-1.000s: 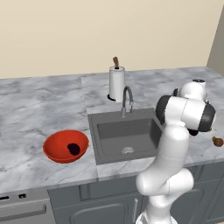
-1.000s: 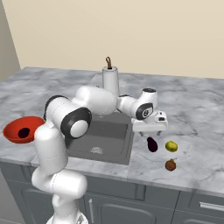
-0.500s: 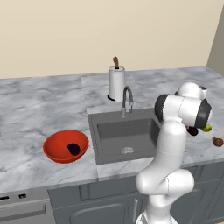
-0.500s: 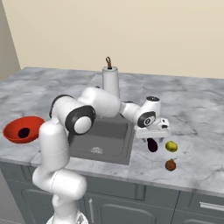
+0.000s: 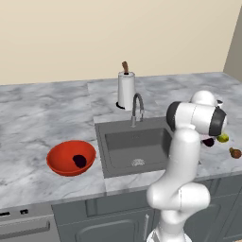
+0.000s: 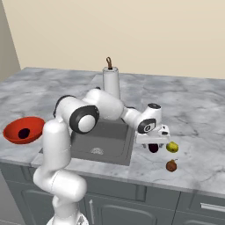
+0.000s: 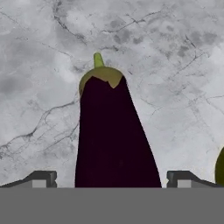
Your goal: There is a mixed pile of frozen fruits and vegetables on the counter. Locate all the frozen vegetables and place the items in a bowl on the counter. Take all the frozen fruits and defrost them in a running sink.
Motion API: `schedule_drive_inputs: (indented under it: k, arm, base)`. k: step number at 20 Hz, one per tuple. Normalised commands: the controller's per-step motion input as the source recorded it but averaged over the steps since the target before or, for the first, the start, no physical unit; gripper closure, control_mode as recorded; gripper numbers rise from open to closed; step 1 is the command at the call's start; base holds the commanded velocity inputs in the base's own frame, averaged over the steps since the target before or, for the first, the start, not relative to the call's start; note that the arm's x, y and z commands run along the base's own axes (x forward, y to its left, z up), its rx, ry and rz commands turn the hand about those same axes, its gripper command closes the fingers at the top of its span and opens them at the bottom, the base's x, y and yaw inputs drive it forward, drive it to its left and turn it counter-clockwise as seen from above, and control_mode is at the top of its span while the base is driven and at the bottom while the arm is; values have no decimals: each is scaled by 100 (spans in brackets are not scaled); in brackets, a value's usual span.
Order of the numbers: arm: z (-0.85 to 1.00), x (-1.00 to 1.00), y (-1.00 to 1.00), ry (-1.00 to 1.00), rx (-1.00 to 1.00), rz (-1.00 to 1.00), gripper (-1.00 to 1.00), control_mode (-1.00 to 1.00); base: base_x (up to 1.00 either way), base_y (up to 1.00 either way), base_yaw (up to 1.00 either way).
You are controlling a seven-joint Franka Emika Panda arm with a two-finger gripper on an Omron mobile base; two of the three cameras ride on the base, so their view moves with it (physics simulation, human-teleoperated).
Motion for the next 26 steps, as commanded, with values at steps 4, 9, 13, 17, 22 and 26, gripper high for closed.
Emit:
schedule_drive_inputs:
  k: [4,9,13,17,22,26]
  arm:
    - [-16,0,0,0,1,0,100,-100]
    - [12,-1,1,0,0,-1,100,-100]
    - [84,-43,8,-18,5,0,100,-100]
    - [99,-76,29,-15,4,6,100,-100]
    - [66,-53,37,1,1,-12,100,-100]
    - [20,0,71,16,-14,-52,100,-100]
  base:
    - [0,0,0]
    - [0,0,0]
    - [0,0,0]
    - [0,0,0]
    - [0,0,0]
    - [0,0,0]
